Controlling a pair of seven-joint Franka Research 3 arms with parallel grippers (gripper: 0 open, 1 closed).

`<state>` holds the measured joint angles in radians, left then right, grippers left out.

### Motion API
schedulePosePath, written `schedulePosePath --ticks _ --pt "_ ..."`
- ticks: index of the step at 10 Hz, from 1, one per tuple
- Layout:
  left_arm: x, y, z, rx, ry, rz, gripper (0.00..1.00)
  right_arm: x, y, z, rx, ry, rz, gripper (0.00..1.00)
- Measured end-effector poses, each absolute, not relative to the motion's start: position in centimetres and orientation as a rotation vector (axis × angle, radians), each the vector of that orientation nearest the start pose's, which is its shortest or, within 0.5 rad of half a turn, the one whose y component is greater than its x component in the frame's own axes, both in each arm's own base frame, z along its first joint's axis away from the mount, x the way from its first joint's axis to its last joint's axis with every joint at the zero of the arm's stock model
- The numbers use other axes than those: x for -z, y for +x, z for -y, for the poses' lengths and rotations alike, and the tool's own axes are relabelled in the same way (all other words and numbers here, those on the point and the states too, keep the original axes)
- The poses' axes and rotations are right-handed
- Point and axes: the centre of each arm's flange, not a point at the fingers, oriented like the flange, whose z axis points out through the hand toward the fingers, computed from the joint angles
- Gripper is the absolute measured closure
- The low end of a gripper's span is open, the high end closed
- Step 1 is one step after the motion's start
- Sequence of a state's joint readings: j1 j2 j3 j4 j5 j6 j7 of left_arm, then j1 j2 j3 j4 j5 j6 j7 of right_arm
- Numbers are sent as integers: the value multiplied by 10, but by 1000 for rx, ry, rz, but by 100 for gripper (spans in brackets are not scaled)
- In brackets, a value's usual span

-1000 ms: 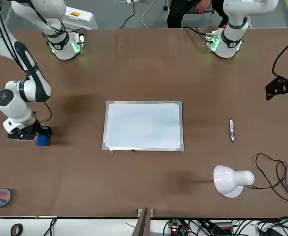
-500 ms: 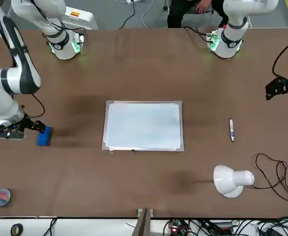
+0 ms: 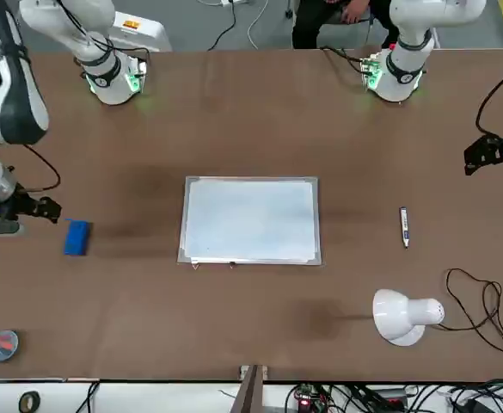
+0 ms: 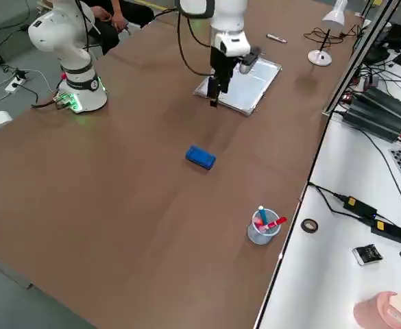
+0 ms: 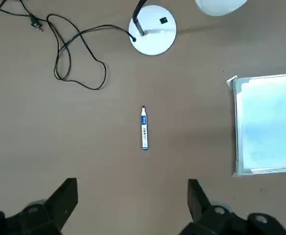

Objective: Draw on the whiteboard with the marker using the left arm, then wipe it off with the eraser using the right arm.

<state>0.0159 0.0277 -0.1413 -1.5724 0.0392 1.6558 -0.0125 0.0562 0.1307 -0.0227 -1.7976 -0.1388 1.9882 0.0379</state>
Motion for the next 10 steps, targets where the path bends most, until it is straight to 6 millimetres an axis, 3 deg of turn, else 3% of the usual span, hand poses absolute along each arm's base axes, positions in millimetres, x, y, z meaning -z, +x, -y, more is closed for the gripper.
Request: schedulePosePath --ticks 3,6,8,10 --pt "-617 567 67 92 -3104 -179 0 -532 608 15 90 -3276 25 0" --pt "-617 567 67 93 -3104 -179 0 -563 597 43 76 -3191 -114 0" --pt "-617 567 67 93 -3104 -179 0 -583 582 45 58 -3149 -203 0" --pt "-617 567 67 89 -3104 -179 0 -604 568 30 66 -3132 -260 0"
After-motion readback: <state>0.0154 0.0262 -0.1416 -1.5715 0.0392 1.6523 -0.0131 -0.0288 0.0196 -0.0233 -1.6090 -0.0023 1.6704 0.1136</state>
